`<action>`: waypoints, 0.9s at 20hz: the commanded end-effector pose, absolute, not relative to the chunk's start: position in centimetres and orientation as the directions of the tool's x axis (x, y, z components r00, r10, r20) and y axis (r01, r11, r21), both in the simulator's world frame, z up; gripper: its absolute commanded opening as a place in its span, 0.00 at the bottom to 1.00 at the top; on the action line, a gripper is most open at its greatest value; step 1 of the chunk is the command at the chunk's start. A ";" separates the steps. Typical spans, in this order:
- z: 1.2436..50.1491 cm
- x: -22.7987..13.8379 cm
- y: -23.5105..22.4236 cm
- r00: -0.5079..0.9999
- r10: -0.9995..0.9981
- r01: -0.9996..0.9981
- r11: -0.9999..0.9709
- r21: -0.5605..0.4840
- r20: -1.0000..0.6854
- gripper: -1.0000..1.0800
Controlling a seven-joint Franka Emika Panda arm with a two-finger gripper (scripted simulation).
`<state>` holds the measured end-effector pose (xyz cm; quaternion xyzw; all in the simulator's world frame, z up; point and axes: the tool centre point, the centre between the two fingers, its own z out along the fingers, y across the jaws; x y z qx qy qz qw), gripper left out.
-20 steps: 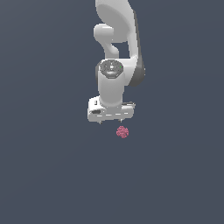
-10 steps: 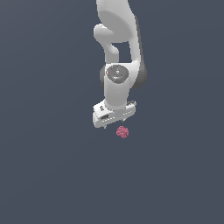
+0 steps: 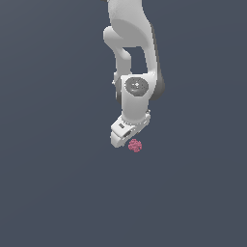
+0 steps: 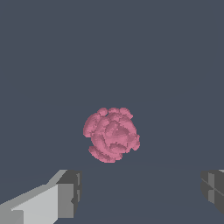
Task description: Pick up the object and move it to a goal position.
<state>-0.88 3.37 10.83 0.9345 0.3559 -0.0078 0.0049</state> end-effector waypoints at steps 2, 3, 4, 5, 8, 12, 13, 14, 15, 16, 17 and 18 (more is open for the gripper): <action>10.2 -1.0 4.1 0.672 0.741 0.741 -0.672 0.002 -0.013 0.96; 10.1 -1.0 4.3 0.652 0.758 0.758 -0.652 0.001 -0.012 0.96; 10.0 -1.0 4.5 0.634 0.773 0.774 -0.634 0.001 -0.010 0.96; 9.9 -1.0 4.7 0.616 0.788 0.788 -0.616 0.001 -0.009 0.96; 9.6 -1.1 5.1 0.570 0.822 0.822 -0.570 0.000 -0.006 0.96; 9.3 -1.2 5.6 0.525 0.851 0.851 -0.525 0.000 -0.002 0.96; 9.2 -1.2 5.6 0.517 0.856 0.856 -0.517 0.000 -0.001 0.96; 9.2 -1.2 5.7 0.511 0.860 0.860 -0.511 0.000 -0.001 0.96; 9.2 -1.2 5.7 0.506 0.863 0.863 -0.506 0.000 -0.001 0.96; 9.1 -1.2 5.8 0.502 0.865 0.865 -0.502 0.000 0.000 0.96; 9.1 -1.2 5.8 0.500 0.866 0.866 -0.500 0.000 0.000 0.96; 9.1 -1.2 5.8 0.499 0.866 0.866 -0.499 0.000 0.000 0.96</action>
